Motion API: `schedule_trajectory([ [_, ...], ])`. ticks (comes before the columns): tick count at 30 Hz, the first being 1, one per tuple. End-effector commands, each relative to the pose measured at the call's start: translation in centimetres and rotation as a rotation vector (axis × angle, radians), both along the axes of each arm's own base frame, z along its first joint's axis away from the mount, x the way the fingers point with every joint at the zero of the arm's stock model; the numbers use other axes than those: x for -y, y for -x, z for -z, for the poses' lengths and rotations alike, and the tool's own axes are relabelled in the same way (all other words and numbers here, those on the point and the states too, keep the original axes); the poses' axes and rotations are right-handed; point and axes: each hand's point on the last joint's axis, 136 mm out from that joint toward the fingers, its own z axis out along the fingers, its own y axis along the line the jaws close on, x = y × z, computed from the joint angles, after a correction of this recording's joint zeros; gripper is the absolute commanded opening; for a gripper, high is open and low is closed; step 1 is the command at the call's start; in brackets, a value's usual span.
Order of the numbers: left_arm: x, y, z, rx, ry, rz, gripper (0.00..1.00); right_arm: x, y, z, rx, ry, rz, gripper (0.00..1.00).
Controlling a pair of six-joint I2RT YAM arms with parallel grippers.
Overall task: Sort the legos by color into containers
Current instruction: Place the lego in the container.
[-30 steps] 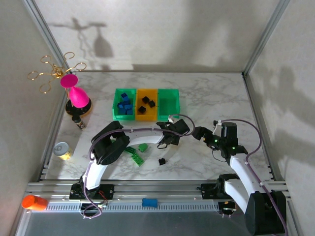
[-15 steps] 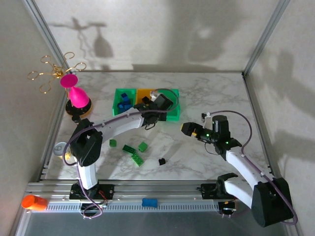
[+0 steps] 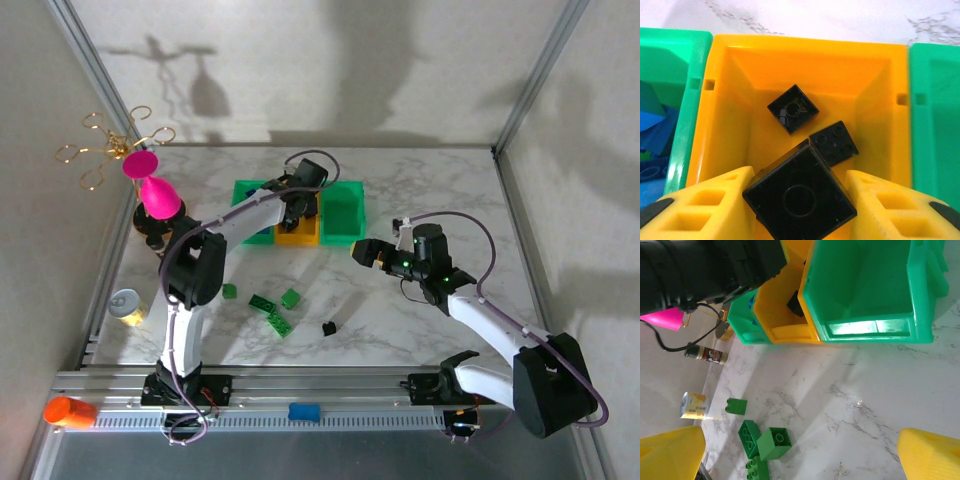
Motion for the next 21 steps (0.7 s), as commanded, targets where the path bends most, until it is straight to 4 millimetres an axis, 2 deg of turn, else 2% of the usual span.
schedule_trajectory([
  [1, 0.3, -0.9, 0.1, -0.010, 0.006, 0.017, 0.48, -0.1, -0.7, -1.5, 0.048, -0.009, 0.018, 0.99],
  [7, 0.2, -0.9, 0.1, -0.017, 0.006, 0.019, 0.50, 0.3, -0.6, -2.0, 0.064, 0.002, 0.028, 0.99],
  [15, -0.4, -0.4, -1.9, 0.014, 0.008, 0.012, 0.54, 0.3, -0.7, -2.4, 0.072, 0.004, 0.035, 0.99],
  [18, -0.3, 0.0, -2.5, 0.009, 0.023, 0.019, 0.53, 0.3, -0.7, -2.6, 0.070, -0.002, 0.036, 0.99],
  [21, 0.3, 1.0, -4.0, 0.029, 0.064, 0.041, 0.53, 0.6, -0.5, -2.3, 0.071, 0.014, 0.042, 0.99],
])
